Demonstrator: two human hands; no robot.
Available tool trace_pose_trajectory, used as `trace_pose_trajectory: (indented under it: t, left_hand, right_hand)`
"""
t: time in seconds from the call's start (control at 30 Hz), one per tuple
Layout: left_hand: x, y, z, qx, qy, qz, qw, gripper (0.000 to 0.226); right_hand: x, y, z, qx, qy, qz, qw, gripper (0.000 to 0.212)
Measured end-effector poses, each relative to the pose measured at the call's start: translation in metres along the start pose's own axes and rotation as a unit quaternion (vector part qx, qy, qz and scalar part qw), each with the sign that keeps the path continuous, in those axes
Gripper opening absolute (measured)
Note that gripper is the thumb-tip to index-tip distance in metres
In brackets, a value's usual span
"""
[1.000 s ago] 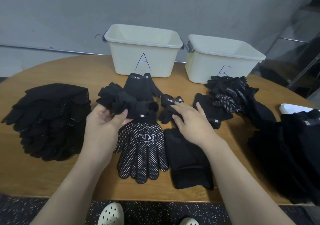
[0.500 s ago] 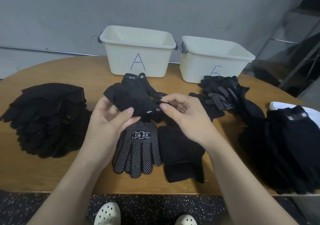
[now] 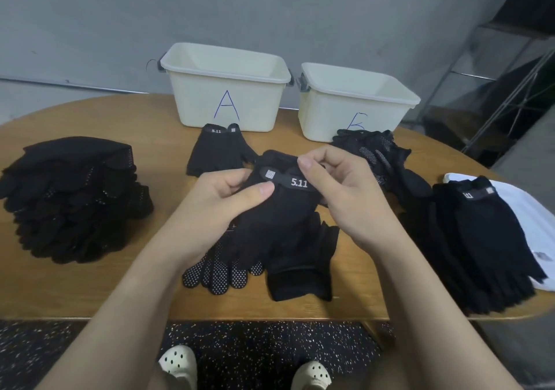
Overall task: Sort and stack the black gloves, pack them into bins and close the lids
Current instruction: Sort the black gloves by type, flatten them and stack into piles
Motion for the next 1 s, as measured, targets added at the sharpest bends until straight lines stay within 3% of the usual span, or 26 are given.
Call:
trace_pose_trajectory:
  t: [0.1, 0.2, 0.3, 0.47, 0.77, 0.87, 0.93, 1.0]
  left_hand:
    - [-0.006, -0.002, 0.000, 0.022, 0.025, 0.041, 0.999, 0.030]
    - [-0.012, -0.004, -0.001, 0.039, 0.037, 0.050, 0.997, 0.030]
    - [-0.015, -0.007, -0.001, 0.047, 0.051, 0.042, 0.997, 0.029]
    - [-0.021, 0.003, -0.005, 0.095, 0.071, 0.074, 0.990, 0.037]
    - [-0.034, -0.005, -0.012, 0.042, 0.110, 0.125, 0.985, 0.052]
    - [-0.028, 0.003, -0.012, 0.159, 0.045, 0.063, 0.984, 0.041]
    - [-0.017, 0.015, -0.006, 0.272, -0.055, -0.054, 0.959, 0.035]
    - [-0.010, 0.020, 0.000, 0.318, -0.121, -0.097, 0.935, 0.029]
  right_hand:
    - [0.008, 0.005, 0.003, 0.001, -0.040, -0.002, 0.999, 0.020]
    - [0.026, 0.002, 0.008, -0.045, -0.091, 0.006, 0.995, 0.033]
    - [0.039, -0.004, 0.014, -0.057, -0.126, -0.032, 0.990, 0.026]
    - [0.040, 0.005, 0.013, 0.013, -0.120, -0.144, 0.982, 0.027]
    - [0.042, 0.010, 0.001, 0.082, -0.097, -0.187, 0.974, 0.030]
    - [0.037, 0.010, 0.000, 0.106, -0.084, -0.199, 0.970, 0.023]
    - [0.033, 0.010, 0.000, 0.115, -0.078, -0.204, 0.969, 0.022]
    - [0.032, 0.011, -0.001, 0.122, -0.084, -0.213, 0.966, 0.023]
Point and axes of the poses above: each hand's wrist, its own z-axis away from the middle knuckle, its own y-axis out of the back of the hand, x = y × z, the point moved 7 cm from there along -z, towards the middle knuckle, and after that the axes turned 7 degrees about x, right-handed, at the moved point
